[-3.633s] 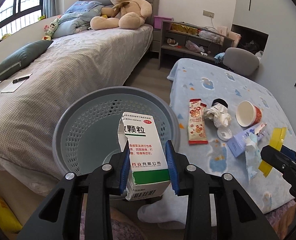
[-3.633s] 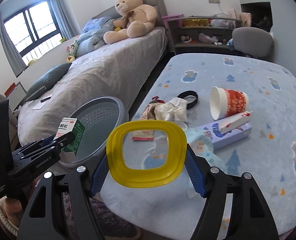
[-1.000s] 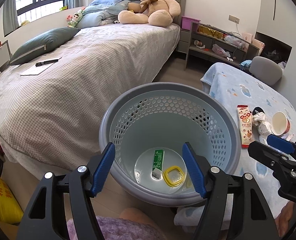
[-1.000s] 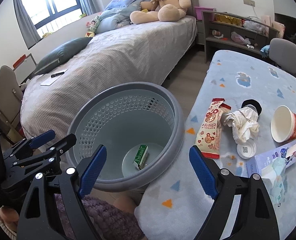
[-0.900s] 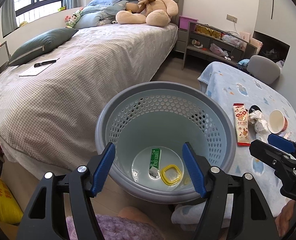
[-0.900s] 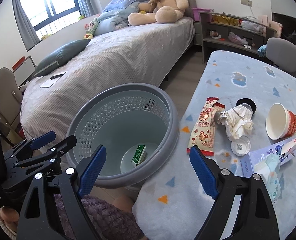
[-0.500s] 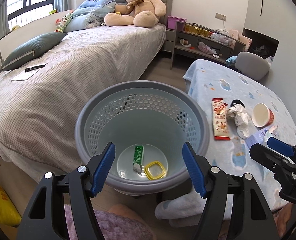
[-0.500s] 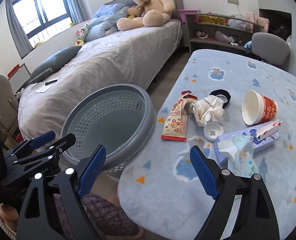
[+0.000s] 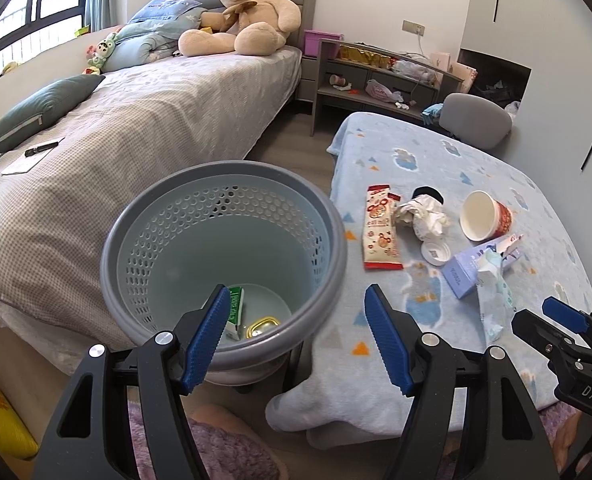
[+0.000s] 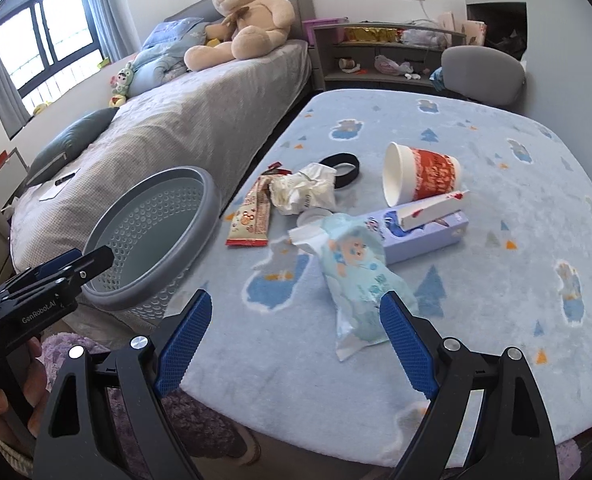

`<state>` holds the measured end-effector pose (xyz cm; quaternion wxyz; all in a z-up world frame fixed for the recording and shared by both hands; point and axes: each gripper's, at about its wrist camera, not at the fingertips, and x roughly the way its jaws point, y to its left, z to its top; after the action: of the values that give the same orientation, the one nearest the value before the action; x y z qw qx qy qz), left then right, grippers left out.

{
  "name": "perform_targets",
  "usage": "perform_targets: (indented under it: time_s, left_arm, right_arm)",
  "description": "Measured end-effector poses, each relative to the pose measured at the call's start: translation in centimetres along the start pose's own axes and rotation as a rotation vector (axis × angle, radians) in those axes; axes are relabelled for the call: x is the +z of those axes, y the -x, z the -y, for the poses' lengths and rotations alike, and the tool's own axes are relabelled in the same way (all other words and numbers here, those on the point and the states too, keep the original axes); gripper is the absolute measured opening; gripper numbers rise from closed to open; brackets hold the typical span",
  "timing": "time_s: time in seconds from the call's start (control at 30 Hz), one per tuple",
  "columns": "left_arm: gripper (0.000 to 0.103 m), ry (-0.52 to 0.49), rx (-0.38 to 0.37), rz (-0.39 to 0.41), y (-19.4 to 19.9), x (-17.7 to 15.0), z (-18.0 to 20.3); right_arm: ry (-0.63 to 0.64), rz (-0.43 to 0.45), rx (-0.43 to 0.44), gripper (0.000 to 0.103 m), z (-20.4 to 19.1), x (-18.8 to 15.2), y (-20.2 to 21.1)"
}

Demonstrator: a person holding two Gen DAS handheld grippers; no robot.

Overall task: Collect trash
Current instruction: 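Move both grippers back from the basket toward the table, then grasp the baby-food pouch with the right gripper while the left reaches the tissue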

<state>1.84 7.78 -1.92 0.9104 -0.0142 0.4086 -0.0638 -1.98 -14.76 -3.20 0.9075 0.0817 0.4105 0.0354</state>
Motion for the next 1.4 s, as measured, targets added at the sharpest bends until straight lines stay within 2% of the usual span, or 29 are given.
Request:
perform_targets:
  time_s: [0.2, 0.37, 0.77, 0.9, 1.4]
  left_arm:
    - [0.067, -0.008, -0.003, -0.017, -0.2, -0.2, 1.7]
    - [0.067, -0.018, 0.006, -0.032, -0.4, -0.5, 2.8]
    - [0.067, -0.028, 0.019, -0.053, -1.0, -0.9, 3.7]
    - [0.067, -0.028, 0.017, -0.058, -1.2, -1.1, 3.7]
    - [0.067, -0.019, 0.005, -0.077, -1.9, -1.3, 3.5]
  right_arm:
    - [-0.033, -0.011, -0.047, 0.084, 3.0, -1.2, -0.2]
    - [-0.04, -0.03, -0.052, 0.084, 4.5, -1.4, -1.3]
    - [-0.007, -0.059, 0.008, 0.084, 4.8, 0.3, -4.8]
    - [0.014, -0.07, -0.004, 0.084, 4.5, 0.7, -5.8]
    - [0.039, -0.102, -0.022, 0.066, 3.9, 0.8, -7.6]
